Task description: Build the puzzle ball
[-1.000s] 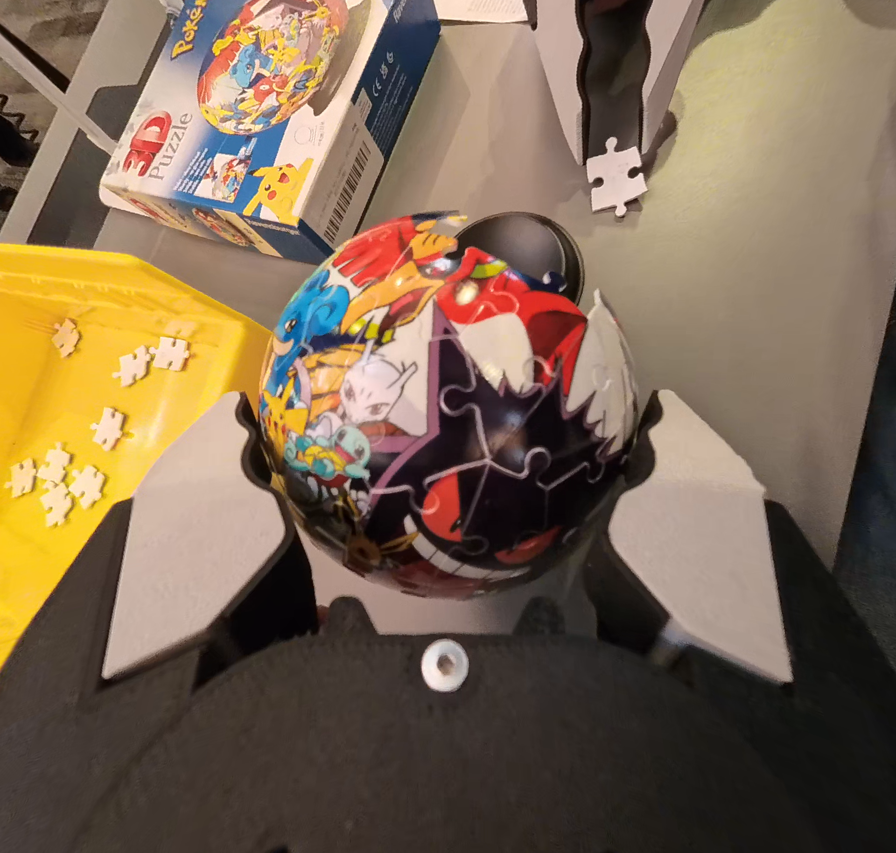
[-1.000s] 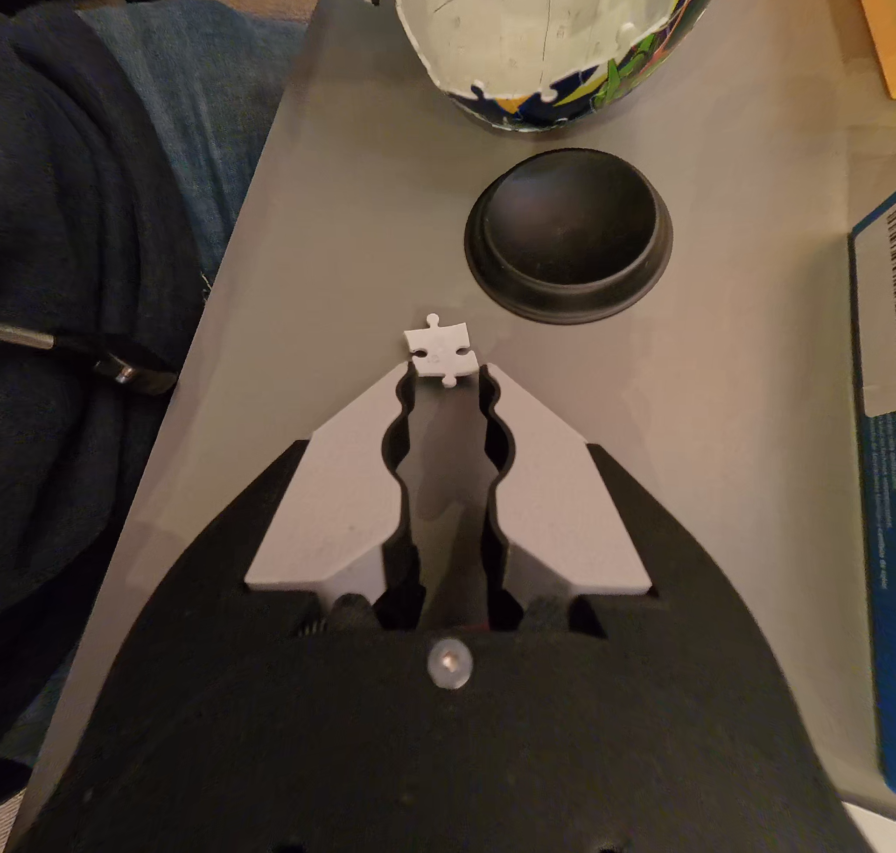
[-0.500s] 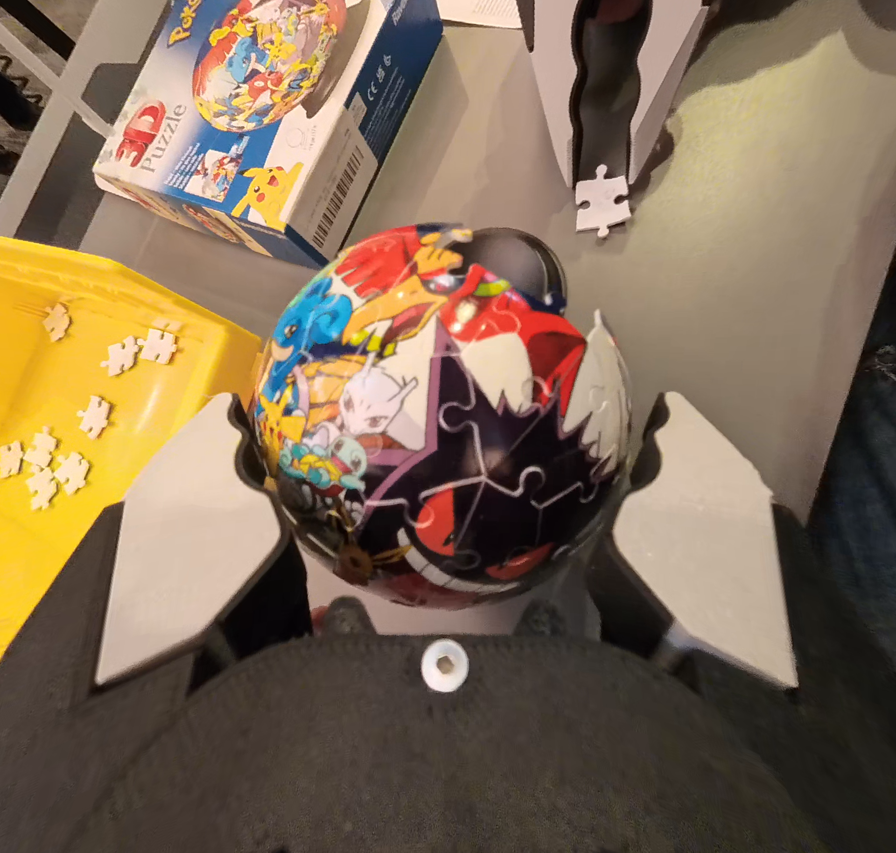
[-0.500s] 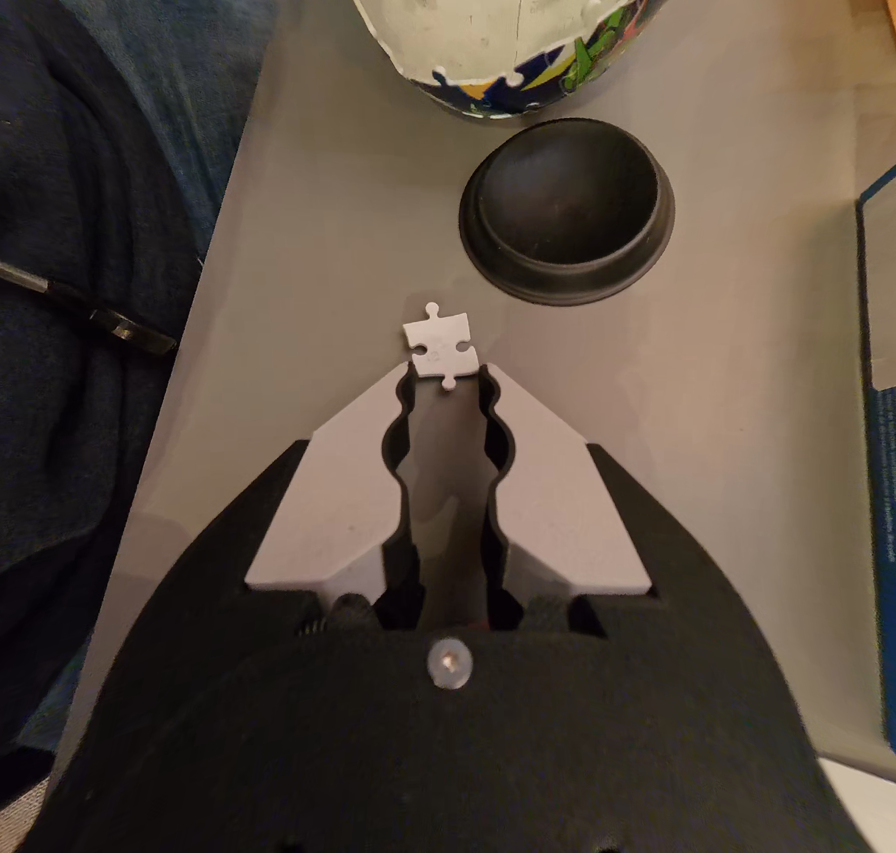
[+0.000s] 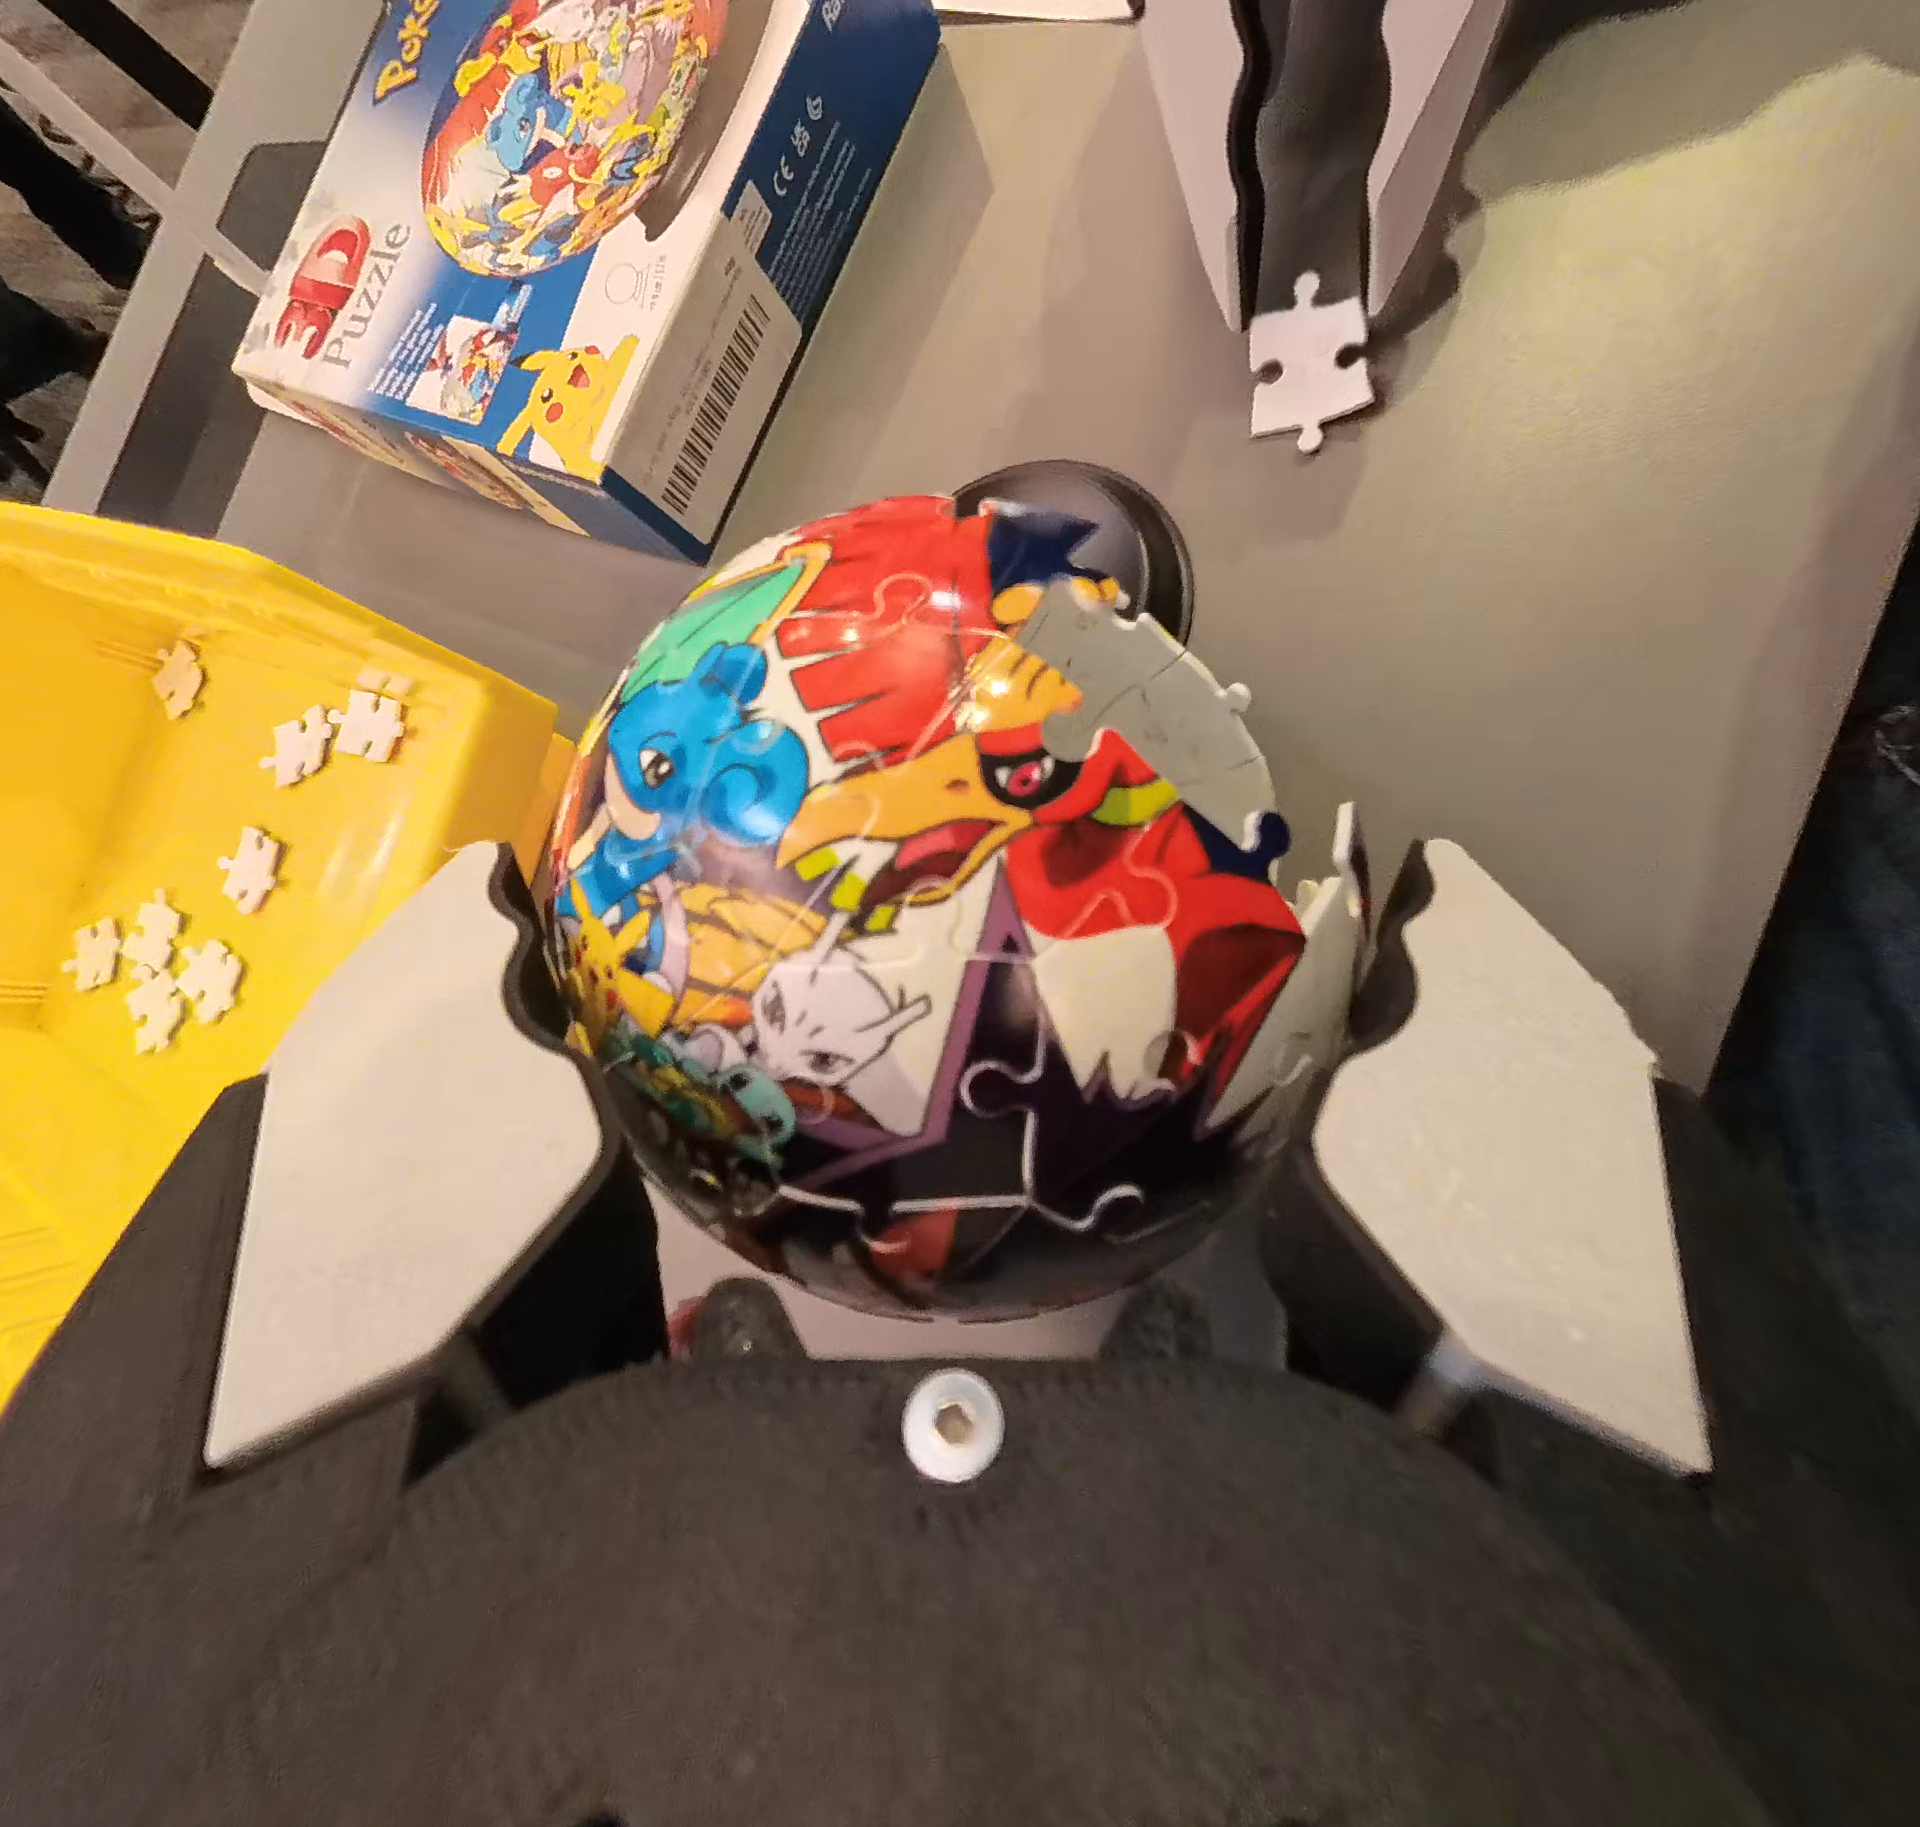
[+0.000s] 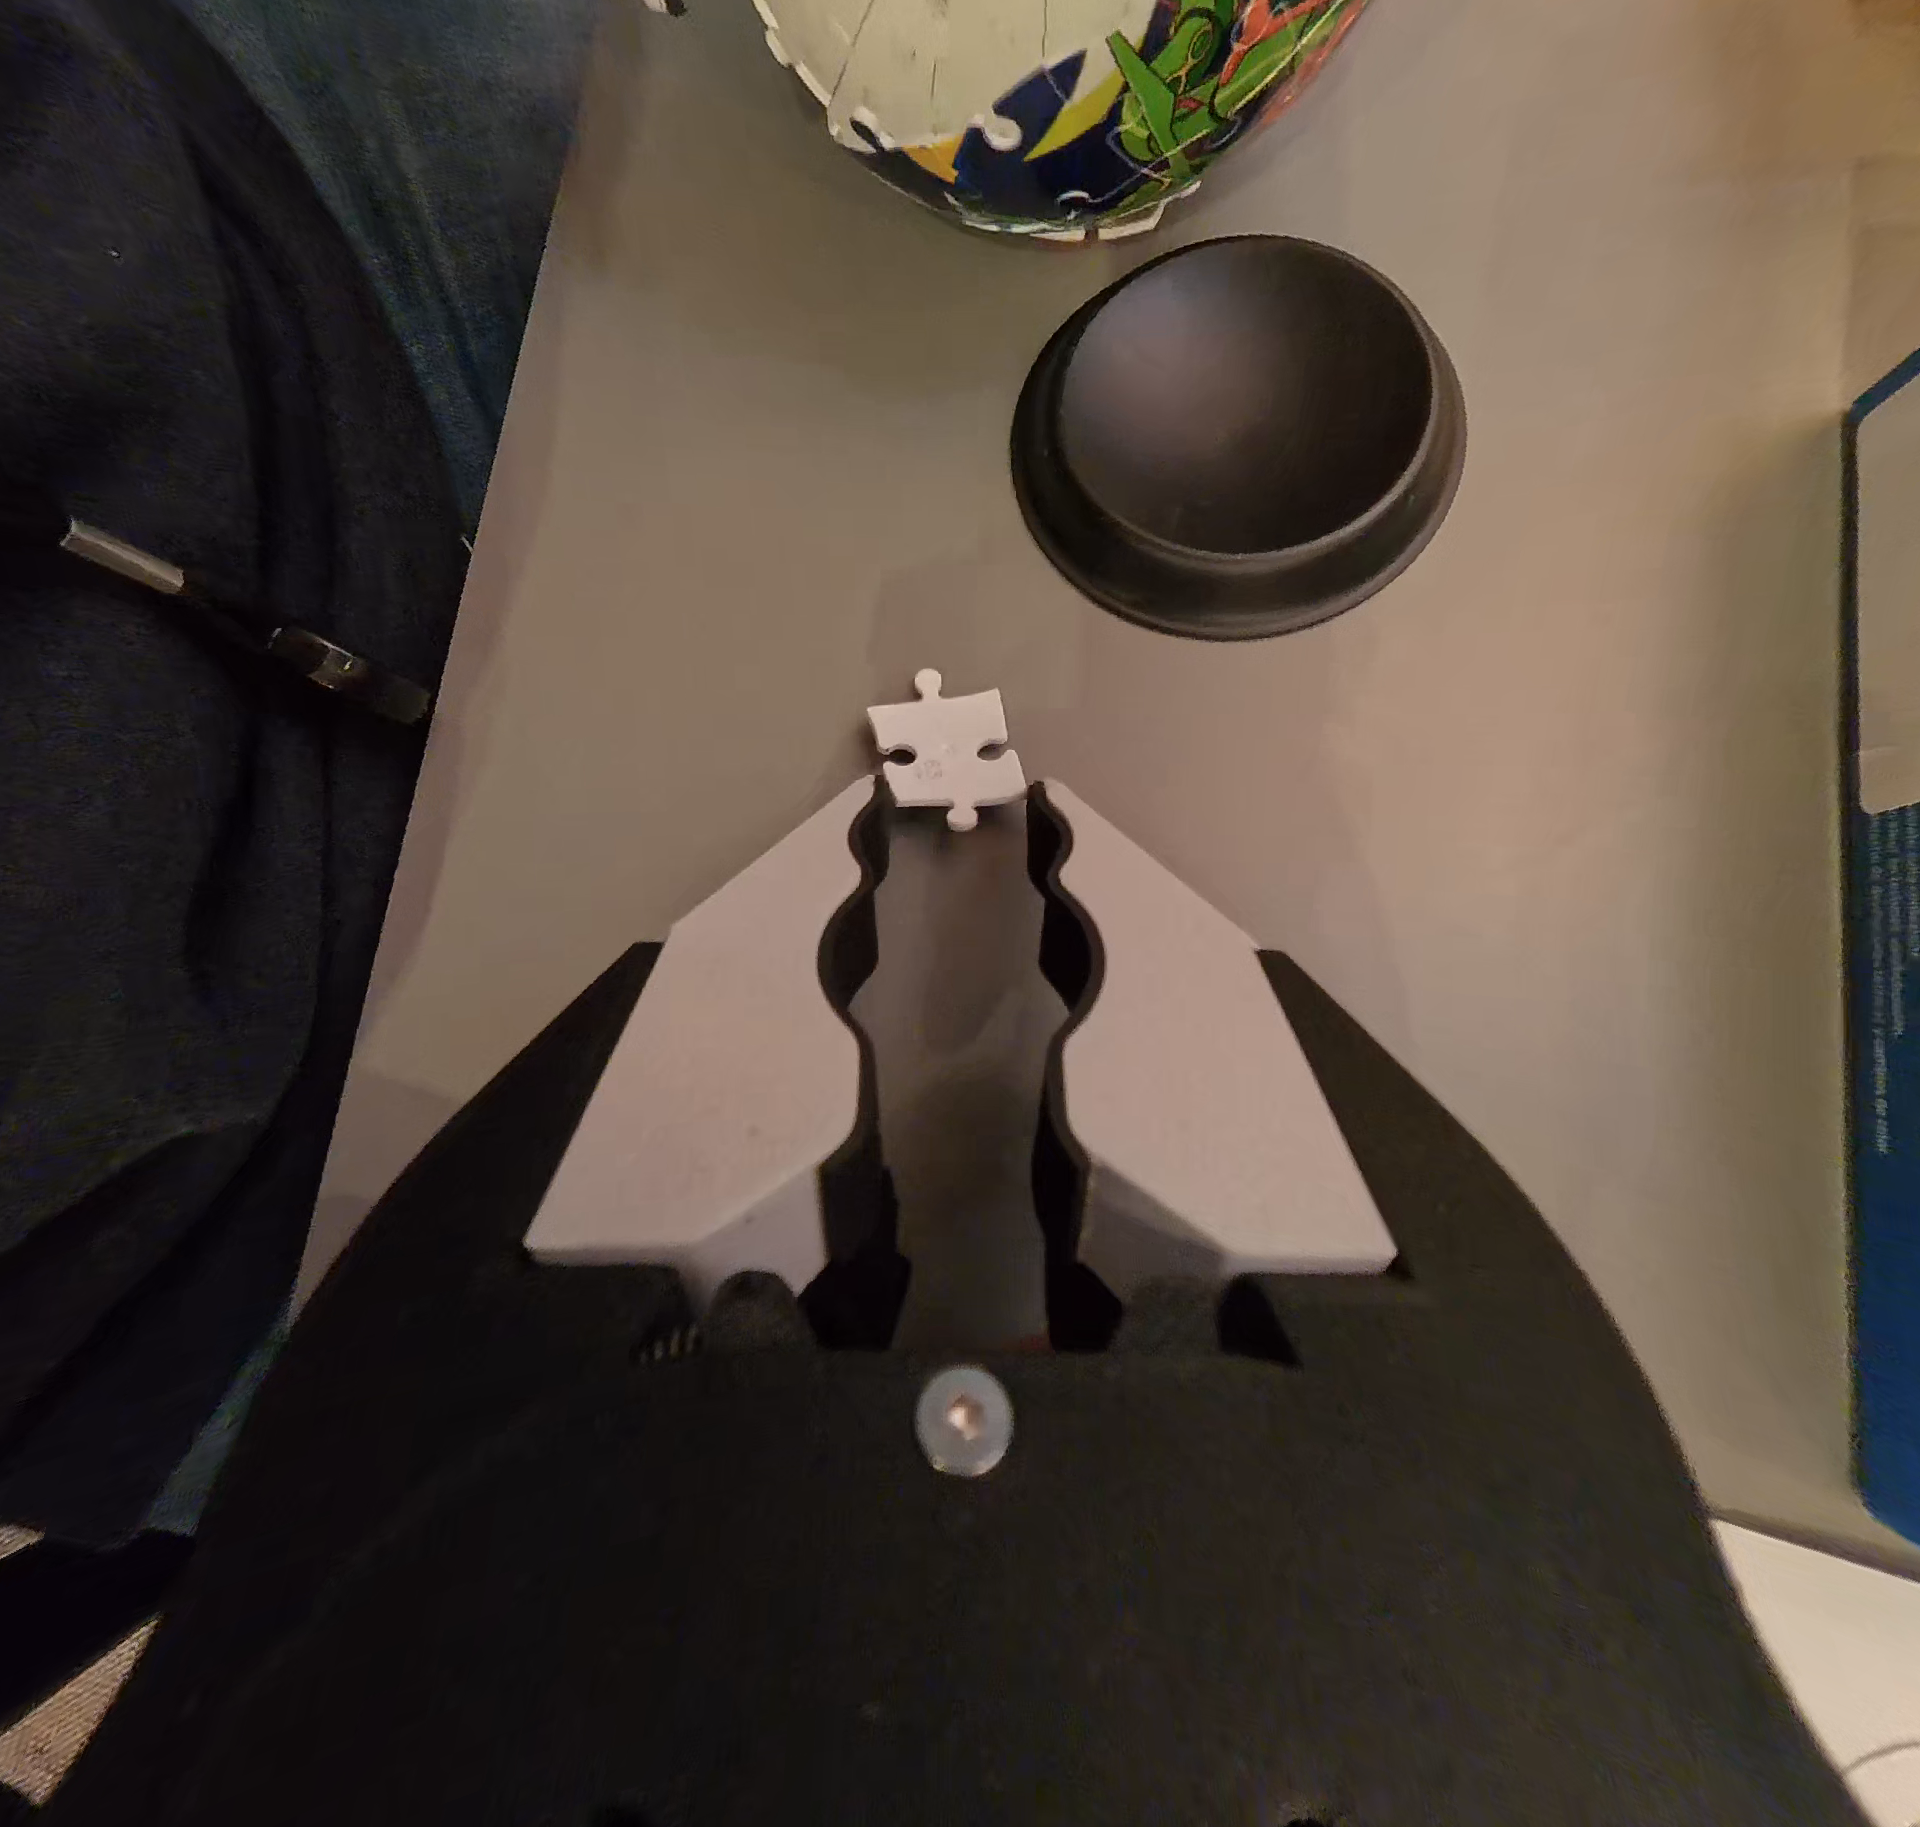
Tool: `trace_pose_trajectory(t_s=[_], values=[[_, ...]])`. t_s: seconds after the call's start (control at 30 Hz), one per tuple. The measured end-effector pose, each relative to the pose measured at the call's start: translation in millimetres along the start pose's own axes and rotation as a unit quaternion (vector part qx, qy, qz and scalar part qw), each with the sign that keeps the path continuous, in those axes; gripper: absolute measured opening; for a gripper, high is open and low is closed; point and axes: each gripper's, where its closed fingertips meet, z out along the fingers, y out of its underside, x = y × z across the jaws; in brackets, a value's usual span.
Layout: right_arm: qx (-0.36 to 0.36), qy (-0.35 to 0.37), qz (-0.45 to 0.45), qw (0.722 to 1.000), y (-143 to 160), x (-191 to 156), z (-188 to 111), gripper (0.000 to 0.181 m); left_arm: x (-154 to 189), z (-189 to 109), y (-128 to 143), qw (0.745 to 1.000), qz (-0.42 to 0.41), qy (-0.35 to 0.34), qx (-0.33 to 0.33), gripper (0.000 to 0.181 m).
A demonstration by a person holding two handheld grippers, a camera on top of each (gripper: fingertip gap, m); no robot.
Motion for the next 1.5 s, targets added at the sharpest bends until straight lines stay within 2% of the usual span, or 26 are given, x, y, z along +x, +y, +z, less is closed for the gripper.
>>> trace_pose_trajectory(t_s=[0.43, 0.67, 0.8, 1.0, 1.17, 1.3, 1.5], values=[[-0.031, 0.017, -0.011, 0.999, 4, -5, -3, 0.024, 8, -3, -6, 0.999, -0.045, -0.015, 0.014, 0.146], [-0.01, 0.029, -0.029, 0.999, -25, -8, -12, 0.023, 16, -12, -6, 0.999, -0.046, 0.004, 0.022, 0.146], [0.017, 0.025, -0.025, 0.999, -47, -11, -12, 0.025, 14, -16, -7, 0.996, -0.079, 0.02, 0.037, 0.142], [0.056, -0.017, 0.011, 0.998, -89, -27, 7, 0.031, 13, -17, -4, 0.993, -0.113, 0.024, 0.039, 0.144], [0.04, -0.013, 0.026, 0.999, -97, -22, 30, 0.04, 14, -22, -7, 0.986, -0.154, 0.033, 0.058, 0.146], [0.047, -0.026, 0.041, 0.998, -102, -24, 36, 0.048, 14, -31, -2, 0.981, -0.178, 0.035, 0.067, 0.145], [0.07, -0.033, 0.066, 0.995, -117, -16, 44, 0.058, 12, -54, 26, 0.975, -0.187, 0.091, 0.076, 0.137]])
